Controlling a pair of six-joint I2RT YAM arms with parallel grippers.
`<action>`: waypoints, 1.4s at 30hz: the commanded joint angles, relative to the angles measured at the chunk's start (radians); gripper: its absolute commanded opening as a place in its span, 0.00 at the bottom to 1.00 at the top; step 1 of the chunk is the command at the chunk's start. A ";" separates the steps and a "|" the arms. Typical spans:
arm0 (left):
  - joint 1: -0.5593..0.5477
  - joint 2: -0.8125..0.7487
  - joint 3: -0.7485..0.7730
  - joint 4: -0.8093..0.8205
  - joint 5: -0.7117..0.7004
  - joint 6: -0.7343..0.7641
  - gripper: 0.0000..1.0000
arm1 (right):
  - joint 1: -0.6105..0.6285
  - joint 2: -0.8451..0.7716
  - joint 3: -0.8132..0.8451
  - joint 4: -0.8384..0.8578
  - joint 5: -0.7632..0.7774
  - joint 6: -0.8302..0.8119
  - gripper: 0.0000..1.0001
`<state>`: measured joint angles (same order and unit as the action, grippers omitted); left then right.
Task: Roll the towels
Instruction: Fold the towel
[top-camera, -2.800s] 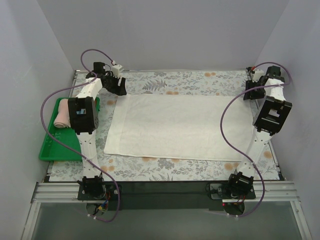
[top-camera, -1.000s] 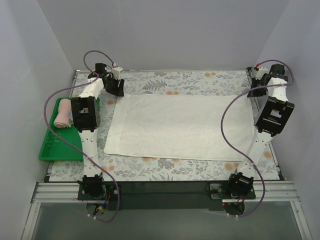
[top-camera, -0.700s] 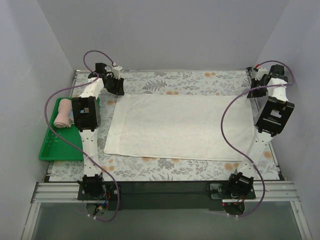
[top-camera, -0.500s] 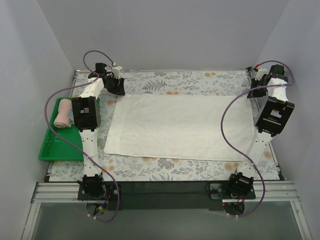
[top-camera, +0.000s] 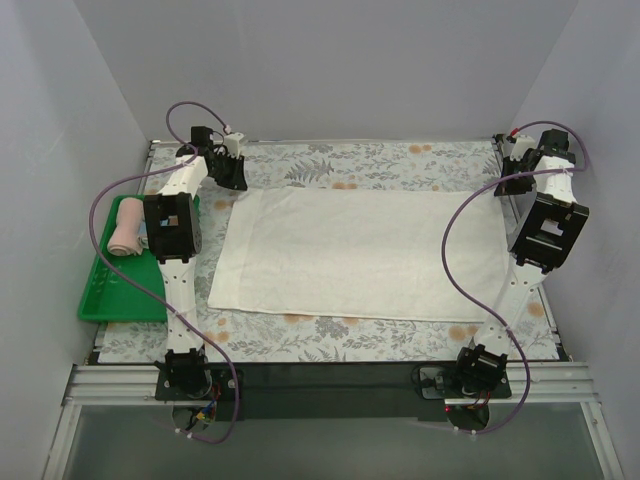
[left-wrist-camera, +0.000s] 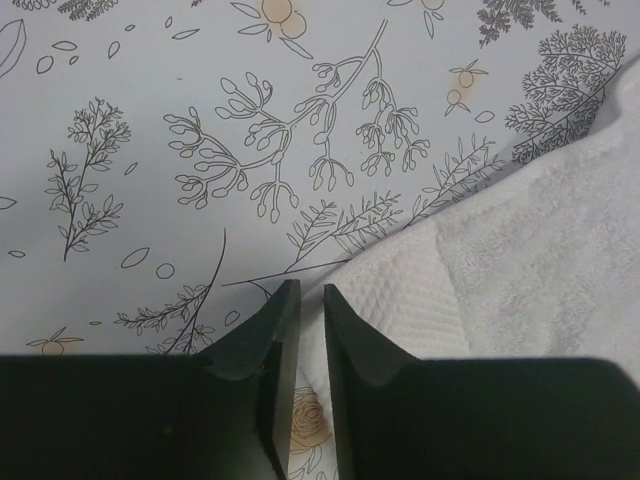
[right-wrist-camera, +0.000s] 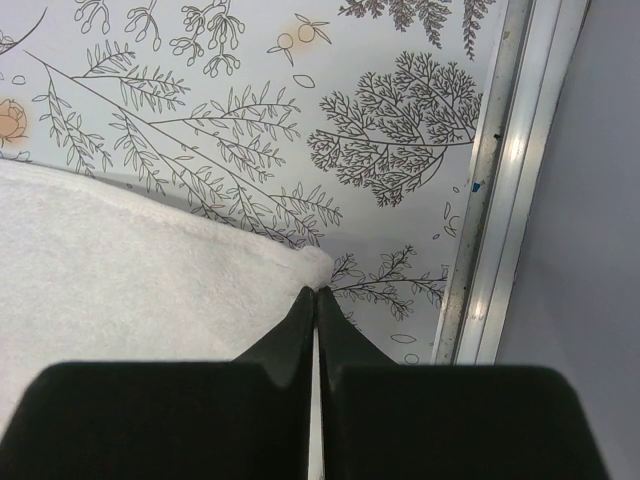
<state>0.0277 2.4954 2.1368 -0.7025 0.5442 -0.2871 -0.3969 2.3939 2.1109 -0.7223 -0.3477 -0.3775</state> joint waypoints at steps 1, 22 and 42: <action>0.011 -0.044 0.029 -0.003 0.025 -0.004 0.13 | -0.006 -0.079 -0.008 0.015 -0.027 -0.015 0.01; 0.035 -0.032 0.049 -0.069 0.005 -0.004 0.52 | -0.006 -0.093 -0.006 0.014 -0.024 -0.031 0.01; 0.029 0.000 0.031 -0.051 0.119 -0.043 0.31 | -0.003 -0.085 -0.008 0.009 -0.022 -0.029 0.01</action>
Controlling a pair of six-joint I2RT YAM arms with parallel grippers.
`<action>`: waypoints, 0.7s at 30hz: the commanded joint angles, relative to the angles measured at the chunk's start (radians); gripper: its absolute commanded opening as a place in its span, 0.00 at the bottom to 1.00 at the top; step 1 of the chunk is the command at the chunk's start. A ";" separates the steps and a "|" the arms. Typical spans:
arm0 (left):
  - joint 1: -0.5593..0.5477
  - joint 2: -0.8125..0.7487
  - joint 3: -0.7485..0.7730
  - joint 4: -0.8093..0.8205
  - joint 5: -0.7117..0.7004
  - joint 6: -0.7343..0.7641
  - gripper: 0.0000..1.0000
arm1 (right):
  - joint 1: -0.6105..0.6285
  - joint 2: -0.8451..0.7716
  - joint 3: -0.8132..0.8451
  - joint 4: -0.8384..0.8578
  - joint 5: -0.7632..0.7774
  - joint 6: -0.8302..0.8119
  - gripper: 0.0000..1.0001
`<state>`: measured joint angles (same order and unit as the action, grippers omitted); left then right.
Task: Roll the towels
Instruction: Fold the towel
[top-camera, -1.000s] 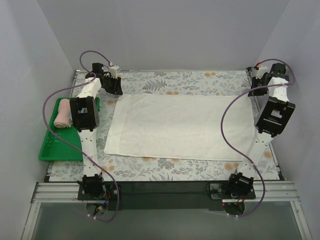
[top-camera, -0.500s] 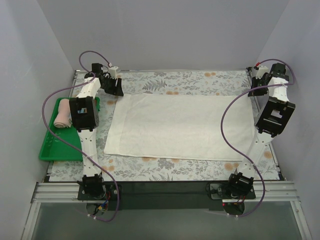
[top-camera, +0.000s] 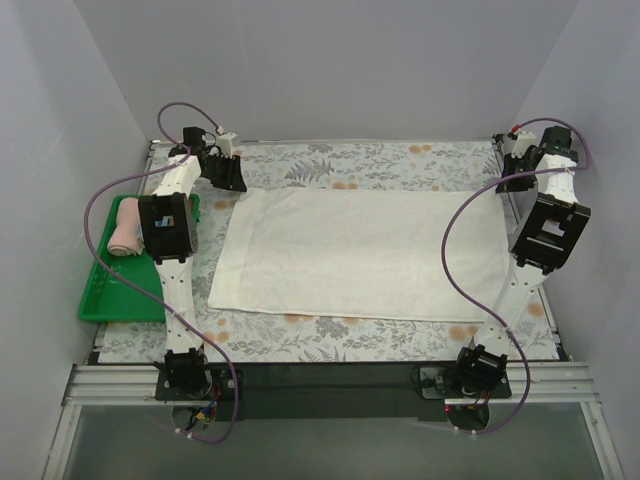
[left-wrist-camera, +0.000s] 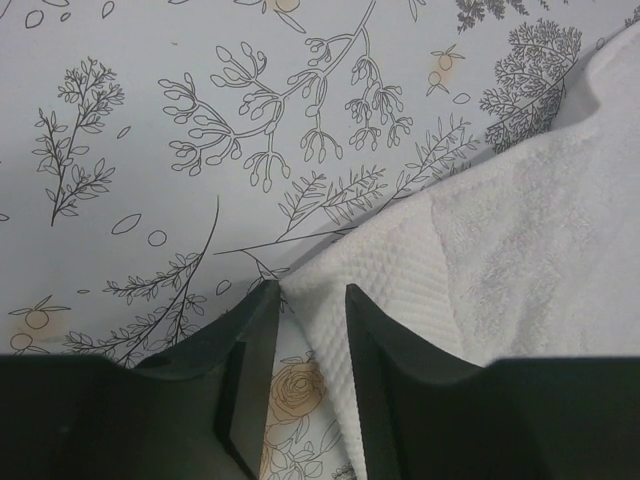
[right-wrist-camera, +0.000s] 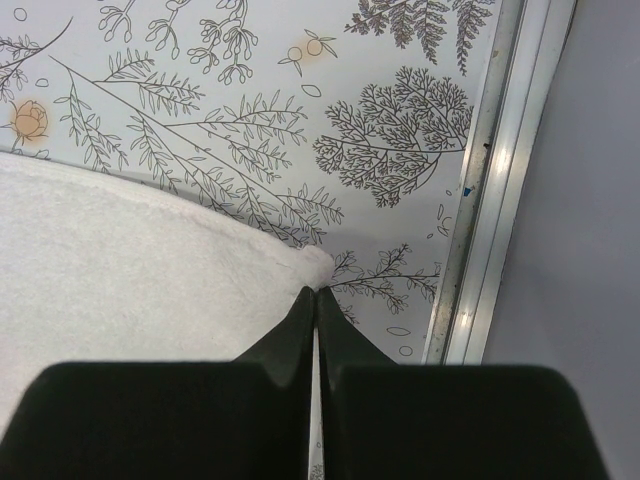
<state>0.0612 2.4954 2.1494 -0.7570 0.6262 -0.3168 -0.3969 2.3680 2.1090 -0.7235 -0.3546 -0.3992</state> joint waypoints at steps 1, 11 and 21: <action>-0.004 0.002 0.018 0.002 0.036 -0.013 0.27 | -0.003 -0.059 -0.004 0.010 -0.015 -0.007 0.01; -0.006 -0.052 -0.031 0.081 0.142 -0.011 0.00 | -0.002 -0.056 -0.007 0.010 -0.014 -0.010 0.01; -0.008 -0.110 -0.089 0.123 0.048 0.033 0.55 | 0.000 -0.058 -0.017 0.009 -0.020 -0.010 0.01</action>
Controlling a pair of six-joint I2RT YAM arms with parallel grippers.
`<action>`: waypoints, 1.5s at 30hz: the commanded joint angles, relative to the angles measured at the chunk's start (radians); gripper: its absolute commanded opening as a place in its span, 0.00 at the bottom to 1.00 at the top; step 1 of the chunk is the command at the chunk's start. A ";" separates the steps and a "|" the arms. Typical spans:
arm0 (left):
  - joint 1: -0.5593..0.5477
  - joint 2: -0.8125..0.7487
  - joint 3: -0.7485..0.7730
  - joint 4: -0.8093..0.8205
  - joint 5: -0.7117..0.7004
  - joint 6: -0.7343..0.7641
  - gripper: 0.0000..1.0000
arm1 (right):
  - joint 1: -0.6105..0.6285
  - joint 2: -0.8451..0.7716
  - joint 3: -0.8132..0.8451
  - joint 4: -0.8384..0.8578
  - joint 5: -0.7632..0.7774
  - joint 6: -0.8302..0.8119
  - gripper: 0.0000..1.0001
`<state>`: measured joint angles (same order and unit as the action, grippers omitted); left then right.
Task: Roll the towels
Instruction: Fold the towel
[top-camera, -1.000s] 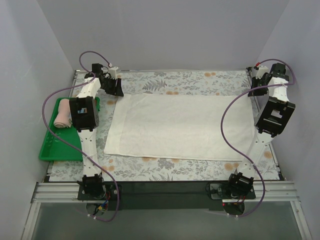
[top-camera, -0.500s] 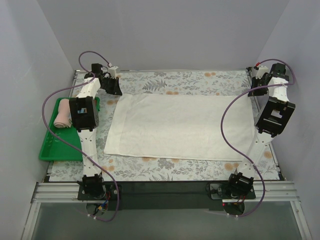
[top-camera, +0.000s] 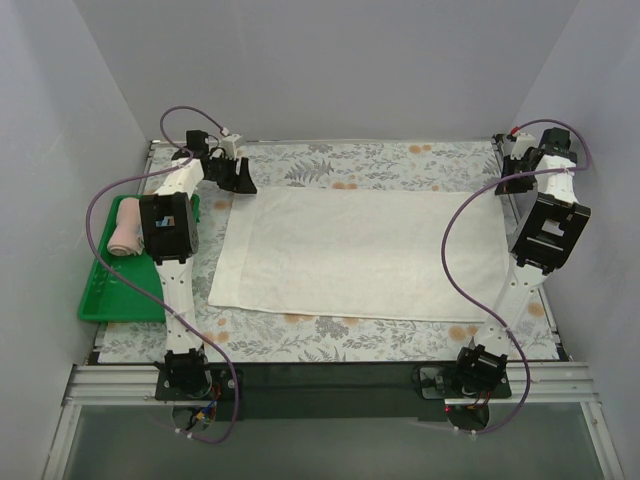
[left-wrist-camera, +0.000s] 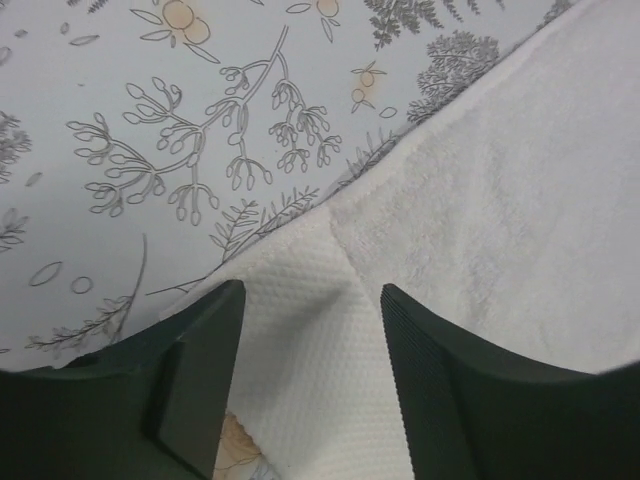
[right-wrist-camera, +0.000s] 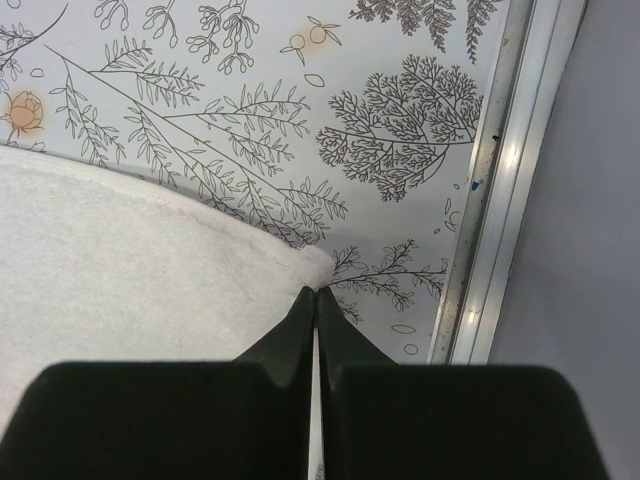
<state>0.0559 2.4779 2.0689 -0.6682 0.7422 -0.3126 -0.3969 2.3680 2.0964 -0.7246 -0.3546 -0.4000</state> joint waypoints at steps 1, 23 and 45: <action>-0.004 -0.091 -0.004 0.035 -0.079 0.036 0.64 | -0.002 -0.059 -0.004 0.010 -0.020 -0.010 0.01; -0.005 -0.125 -0.018 0.131 -0.175 0.078 0.52 | 0.000 -0.052 -0.010 0.011 -0.021 -0.008 0.01; -0.004 -0.007 0.042 0.070 -0.127 0.268 0.49 | 0.000 -0.052 -0.026 0.011 -0.012 -0.022 0.01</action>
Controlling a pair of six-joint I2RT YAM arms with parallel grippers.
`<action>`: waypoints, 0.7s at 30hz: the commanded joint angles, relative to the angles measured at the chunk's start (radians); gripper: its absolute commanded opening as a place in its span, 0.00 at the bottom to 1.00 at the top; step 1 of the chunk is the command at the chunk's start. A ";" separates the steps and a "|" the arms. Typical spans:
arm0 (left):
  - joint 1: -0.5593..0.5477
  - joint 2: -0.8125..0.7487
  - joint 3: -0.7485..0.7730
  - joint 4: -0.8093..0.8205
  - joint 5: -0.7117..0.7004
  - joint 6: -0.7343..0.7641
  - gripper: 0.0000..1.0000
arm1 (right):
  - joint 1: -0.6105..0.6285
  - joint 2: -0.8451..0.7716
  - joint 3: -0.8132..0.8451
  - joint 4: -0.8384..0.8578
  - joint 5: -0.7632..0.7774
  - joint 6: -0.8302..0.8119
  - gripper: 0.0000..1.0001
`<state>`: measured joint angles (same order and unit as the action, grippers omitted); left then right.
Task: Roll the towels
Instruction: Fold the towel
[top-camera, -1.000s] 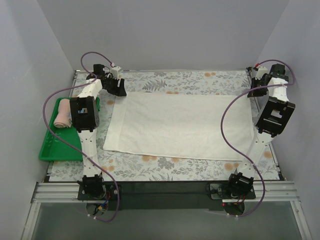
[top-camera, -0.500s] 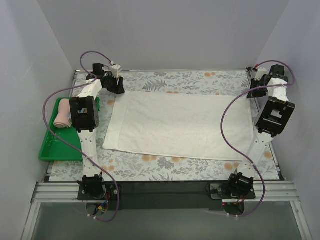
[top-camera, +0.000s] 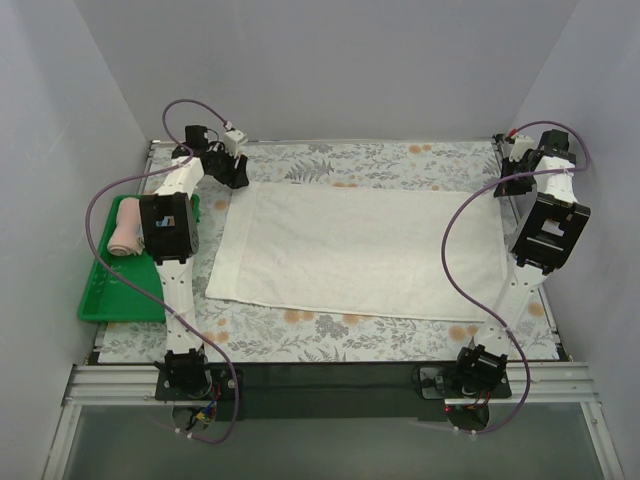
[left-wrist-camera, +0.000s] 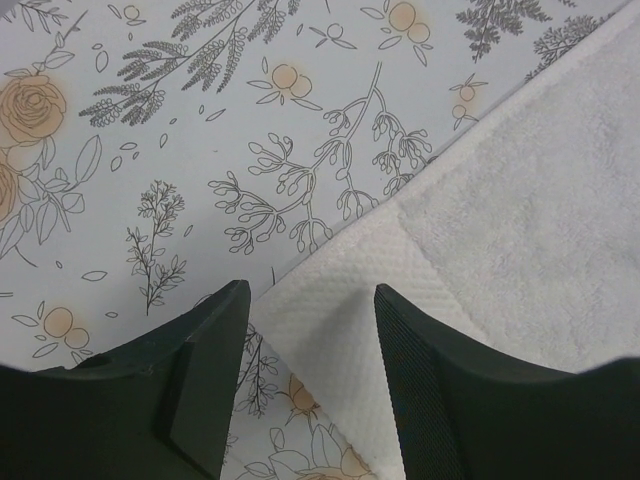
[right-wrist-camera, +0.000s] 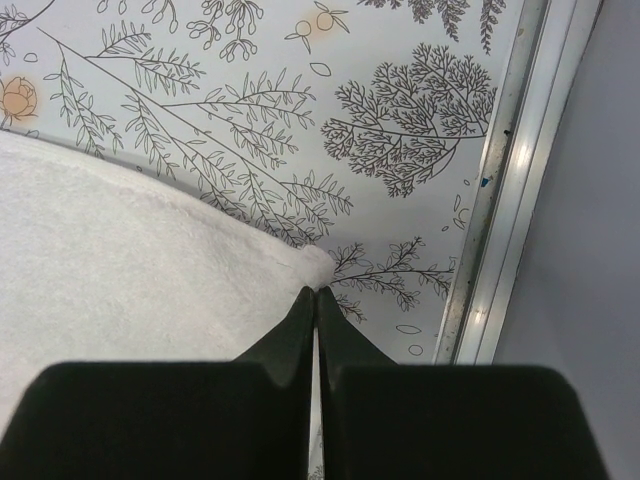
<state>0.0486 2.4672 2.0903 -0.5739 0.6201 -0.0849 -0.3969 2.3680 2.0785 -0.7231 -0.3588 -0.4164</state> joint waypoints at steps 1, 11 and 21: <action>0.004 0.010 0.020 -0.024 -0.013 0.040 0.49 | 0.000 -0.052 -0.008 0.010 -0.008 -0.005 0.01; 0.005 0.042 0.017 -0.030 -0.060 0.047 0.31 | 0.000 -0.052 -0.023 0.008 -0.020 -0.019 0.01; 0.017 -0.007 0.010 -0.055 -0.020 0.068 0.00 | 0.001 -0.069 -0.006 -0.006 -0.034 -0.035 0.01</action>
<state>0.0521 2.4966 2.0903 -0.5903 0.5941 -0.0292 -0.3969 2.3680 2.0563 -0.7235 -0.3698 -0.4408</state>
